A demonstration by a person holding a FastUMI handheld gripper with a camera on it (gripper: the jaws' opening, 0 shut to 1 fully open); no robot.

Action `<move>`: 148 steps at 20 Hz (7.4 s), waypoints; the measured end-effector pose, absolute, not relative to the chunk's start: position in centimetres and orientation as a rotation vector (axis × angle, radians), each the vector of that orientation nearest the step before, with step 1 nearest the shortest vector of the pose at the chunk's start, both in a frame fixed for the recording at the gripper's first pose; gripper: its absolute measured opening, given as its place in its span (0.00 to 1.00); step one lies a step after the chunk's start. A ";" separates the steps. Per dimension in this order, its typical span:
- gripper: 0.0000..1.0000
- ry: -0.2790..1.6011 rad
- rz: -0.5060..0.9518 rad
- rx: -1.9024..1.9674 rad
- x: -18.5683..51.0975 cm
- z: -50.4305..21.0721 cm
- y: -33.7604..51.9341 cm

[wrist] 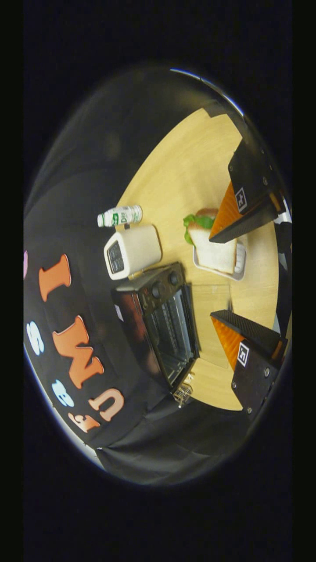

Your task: Open the toaster oven, put the food inside, and close the toaster oven door.

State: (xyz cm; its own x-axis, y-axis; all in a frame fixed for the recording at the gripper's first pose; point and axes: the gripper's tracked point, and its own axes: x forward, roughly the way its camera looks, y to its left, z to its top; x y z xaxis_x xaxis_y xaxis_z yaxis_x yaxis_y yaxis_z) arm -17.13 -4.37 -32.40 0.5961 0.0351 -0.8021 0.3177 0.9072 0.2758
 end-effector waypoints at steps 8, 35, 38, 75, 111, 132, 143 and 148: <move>0.92 1.030 -0.268 0.445 -18.6 -38.5 -7.8; 0.28 0.898 -0.207 0.741 -11.7 -30.1 -4.9; 0.28 0.887 -0.137 0.769 -10.4 -28.9 -2.0; 0.54 0.751 -0.274 0.784 2.9 -42.8 11.3; 0.89 1.240 0.088 0.200 -18.6 -46.1 15.0; 0.88 1.116 0.129 0.110 -14.3 -41.3 14.6; 0.87 1.040 0.085 0.134 -9.3 -38.7 13.4; 0.87 1.010 0.080 0.134 -7.2 -37.6 13.4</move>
State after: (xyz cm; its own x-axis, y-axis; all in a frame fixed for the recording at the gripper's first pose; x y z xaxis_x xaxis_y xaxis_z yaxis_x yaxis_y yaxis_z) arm -7.23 13.40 -37.55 0.5301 0.1288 -0.8381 -0.0051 0.9888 0.1488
